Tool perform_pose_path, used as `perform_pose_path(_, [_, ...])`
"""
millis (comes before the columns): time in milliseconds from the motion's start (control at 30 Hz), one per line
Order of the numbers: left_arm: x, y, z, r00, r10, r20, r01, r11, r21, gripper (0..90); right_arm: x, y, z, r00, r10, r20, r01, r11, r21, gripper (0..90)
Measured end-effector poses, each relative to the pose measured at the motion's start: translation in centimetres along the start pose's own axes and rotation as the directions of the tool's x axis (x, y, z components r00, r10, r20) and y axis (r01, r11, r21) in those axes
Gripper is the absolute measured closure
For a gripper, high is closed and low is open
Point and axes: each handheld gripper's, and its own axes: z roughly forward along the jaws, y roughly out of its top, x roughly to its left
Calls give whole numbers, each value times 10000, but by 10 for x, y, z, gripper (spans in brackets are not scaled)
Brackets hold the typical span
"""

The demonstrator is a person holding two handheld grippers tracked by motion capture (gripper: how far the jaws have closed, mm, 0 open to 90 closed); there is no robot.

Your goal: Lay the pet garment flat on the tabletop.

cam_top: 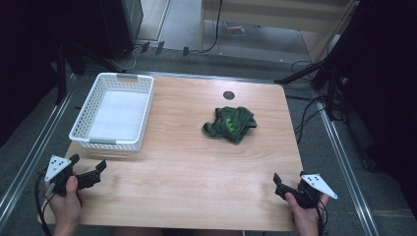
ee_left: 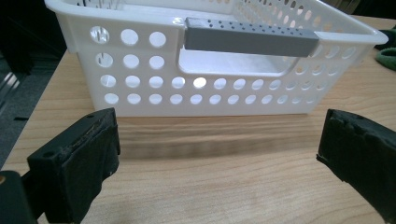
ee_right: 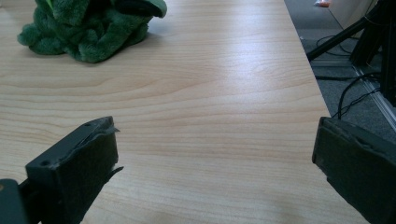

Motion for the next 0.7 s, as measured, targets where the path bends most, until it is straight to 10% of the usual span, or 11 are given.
perform_pose_path(233, [0,1,1,9968,-230,-771,211,9994,-265,4,4,4,-2,9985,466,-278,-471,9988,-163,31])
perform_pose_path(300, [-7,1,4,9970,575,-524,-573,9983,53,4,15,10,-2,9993,8,-370,-15,9998,-186,40])
perform_pose_path(700, [-7,3,8,9978,453,-480,-439,9986,304,4,83,52,30,9820,-1231,-1433,1214,9924,-201,60])
